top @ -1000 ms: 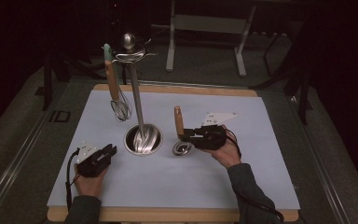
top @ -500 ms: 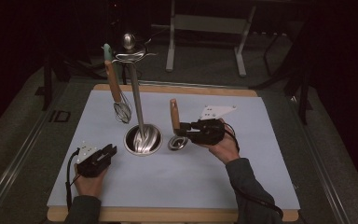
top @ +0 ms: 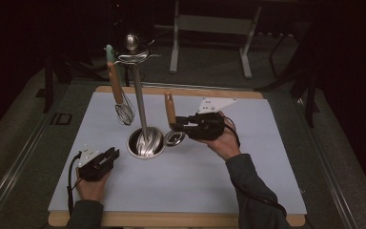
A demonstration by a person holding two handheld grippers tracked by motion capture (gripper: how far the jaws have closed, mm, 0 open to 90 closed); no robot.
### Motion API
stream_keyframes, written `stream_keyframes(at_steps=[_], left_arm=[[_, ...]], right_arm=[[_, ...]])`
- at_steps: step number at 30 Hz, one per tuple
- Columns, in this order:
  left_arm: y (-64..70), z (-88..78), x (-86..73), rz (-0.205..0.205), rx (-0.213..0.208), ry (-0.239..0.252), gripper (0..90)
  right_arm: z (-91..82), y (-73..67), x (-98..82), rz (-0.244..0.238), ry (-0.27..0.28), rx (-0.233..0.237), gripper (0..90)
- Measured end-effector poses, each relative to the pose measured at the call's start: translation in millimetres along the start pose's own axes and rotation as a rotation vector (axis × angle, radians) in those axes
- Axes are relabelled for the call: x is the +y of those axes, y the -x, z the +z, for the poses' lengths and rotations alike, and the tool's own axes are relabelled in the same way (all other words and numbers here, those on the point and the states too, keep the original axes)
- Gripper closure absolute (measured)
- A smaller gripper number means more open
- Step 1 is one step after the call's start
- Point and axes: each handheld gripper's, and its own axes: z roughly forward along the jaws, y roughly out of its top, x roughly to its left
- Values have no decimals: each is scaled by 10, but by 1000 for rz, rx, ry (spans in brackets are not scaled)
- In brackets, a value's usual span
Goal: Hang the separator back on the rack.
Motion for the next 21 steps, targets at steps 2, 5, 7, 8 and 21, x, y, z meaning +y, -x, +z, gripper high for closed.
stream_keyframes(at_steps=[2, 5, 7, 8, 21], left_arm=[[0, 0, 0, 0, 0, 0, 734], [-1, -1, 0, 0, 0, 0, 734], [-1, -1, 0, 0, -1, -1, 734], [-1, -2, 0, 0, -1, 0, 734], [-3, -2, 0, -4, 0, 2, 734]], right_arm=[[13, -12, 56, -5, 6, 2, 710], [27, -36, 146, -15, 10, 2, 710], [35, -52, 206, -25, 11, -2, 710], [38, -63, 243, -25, 14, -2, 711], [69, -144, 583, -50, 46, -18, 711]])
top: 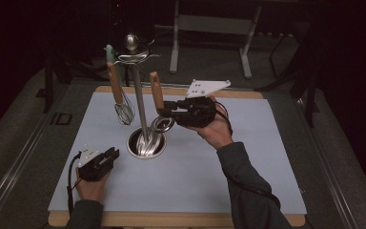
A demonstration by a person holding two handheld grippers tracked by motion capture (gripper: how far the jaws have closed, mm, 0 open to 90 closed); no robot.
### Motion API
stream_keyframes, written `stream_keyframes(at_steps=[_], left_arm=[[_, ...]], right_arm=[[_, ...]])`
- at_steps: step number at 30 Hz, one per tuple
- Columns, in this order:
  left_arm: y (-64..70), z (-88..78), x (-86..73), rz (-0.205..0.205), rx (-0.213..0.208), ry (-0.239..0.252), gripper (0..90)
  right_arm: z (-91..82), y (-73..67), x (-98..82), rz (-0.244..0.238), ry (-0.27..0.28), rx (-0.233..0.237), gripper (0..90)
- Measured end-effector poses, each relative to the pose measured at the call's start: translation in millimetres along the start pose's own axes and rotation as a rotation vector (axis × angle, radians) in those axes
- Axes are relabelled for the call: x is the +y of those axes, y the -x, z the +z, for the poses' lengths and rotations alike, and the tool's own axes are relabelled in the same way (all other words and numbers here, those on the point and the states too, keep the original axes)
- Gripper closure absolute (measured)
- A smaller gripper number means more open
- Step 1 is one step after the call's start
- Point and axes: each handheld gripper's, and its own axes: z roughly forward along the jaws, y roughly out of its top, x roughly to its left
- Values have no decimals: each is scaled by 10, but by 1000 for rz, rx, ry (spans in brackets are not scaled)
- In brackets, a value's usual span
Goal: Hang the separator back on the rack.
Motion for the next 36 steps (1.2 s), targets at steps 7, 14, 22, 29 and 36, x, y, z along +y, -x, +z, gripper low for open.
stream_keyframes(at_steps=[7, 14, 22, 29, 36], left_arm=[[-1, -1, 0, 0, 0, 0, 734], [0, -1, -1, 0, -1, 0, 734], [-2, -3, -2, 0, -2, 1, 734], [-3, -2, -1, 1, -2, -1, 734], [-3, -3, -1, 2, -2, -1, 734]], right_arm=[[21, -50, 163, -19, 3, 4, 710], [90, -80, 245, -21, 15, 17, 711], [160, -92, 285, -22, 10, 11, 710], [159, -104, 311, -22, 21, 21, 711], [236, -78, 334, 0, -1, -5, 709]])
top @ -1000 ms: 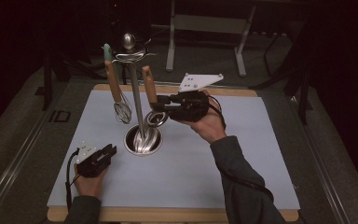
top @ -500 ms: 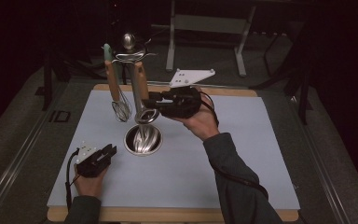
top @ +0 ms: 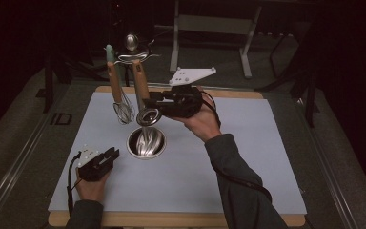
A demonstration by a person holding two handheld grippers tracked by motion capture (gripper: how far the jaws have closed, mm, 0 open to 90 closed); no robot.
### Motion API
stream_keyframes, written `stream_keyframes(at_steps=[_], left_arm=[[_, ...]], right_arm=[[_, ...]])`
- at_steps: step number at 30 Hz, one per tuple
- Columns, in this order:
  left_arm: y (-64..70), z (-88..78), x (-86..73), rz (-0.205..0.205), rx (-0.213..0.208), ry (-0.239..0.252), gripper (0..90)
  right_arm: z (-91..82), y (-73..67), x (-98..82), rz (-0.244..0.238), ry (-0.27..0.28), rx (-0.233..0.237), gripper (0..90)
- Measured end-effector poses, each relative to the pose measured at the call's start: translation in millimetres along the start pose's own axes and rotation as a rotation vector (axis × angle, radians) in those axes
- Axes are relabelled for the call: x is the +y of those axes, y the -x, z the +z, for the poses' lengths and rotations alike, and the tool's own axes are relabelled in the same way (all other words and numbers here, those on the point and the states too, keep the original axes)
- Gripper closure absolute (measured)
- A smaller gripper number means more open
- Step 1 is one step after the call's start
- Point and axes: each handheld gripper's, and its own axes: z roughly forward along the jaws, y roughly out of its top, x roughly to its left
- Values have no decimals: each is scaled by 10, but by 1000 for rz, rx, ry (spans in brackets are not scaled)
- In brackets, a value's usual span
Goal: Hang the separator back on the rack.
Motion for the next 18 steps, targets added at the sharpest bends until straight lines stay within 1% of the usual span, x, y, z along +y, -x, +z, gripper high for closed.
stream_keyframes(at_steps=[6, 8, 10, 12, 18], left_arm=[[-1, -1, 0, -2, -1, 3, 734], [-1, -2, -1, -2, -1, 4, 734], [-1, -2, -1, -2, -1, 4, 734], [0, -1, -1, -3, 0, 6, 734], [0, -3, -1, -3, 0, 4, 734]], right_arm=[[77, 18, -39, 15, -30, -33, 708], [81, 19, -53, 14, -27, -38, 706], [76, 20, -59, 12, -24, -36, 700], [62, 21, -65, 9, -24, -26, 673], [-16, 45, -113, 11, -20, -10, 651]])
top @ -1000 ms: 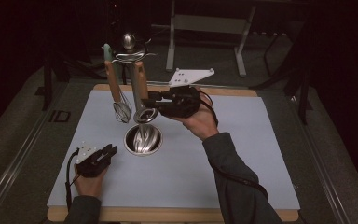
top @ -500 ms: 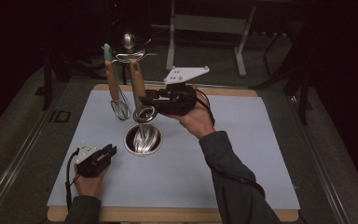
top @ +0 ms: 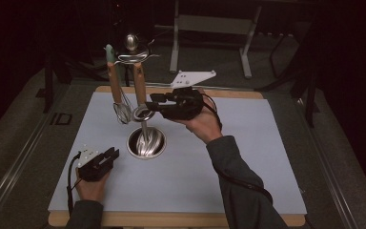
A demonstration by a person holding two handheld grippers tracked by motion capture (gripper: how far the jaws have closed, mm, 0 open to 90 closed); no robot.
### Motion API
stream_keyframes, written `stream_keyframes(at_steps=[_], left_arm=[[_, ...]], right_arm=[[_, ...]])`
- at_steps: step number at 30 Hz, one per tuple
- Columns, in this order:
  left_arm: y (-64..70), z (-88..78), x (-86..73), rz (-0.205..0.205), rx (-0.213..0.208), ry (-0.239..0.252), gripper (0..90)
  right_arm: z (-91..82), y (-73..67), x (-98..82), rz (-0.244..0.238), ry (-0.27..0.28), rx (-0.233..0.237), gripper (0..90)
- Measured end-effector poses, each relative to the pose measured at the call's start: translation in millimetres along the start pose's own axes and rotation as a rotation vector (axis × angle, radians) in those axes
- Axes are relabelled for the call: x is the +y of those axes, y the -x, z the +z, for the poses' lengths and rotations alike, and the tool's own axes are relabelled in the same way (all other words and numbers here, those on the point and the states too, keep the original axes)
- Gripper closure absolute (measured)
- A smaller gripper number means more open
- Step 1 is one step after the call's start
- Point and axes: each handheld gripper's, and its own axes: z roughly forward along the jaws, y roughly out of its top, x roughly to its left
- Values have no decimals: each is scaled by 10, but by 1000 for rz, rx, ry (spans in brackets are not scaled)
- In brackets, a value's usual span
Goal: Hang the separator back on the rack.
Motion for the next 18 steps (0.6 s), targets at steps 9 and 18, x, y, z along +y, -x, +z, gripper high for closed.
stream_keyframes(at_steps=[9, 18], left_arm=[[-1, 2, 0, -1, 0, 1, 733], [-1, 4, 1, -2, 1, 1, 731]], right_arm=[[-111, 95, -157, 11, -45, 5, 633], [-228, 207, -415, 40, -124, -19, 615]])
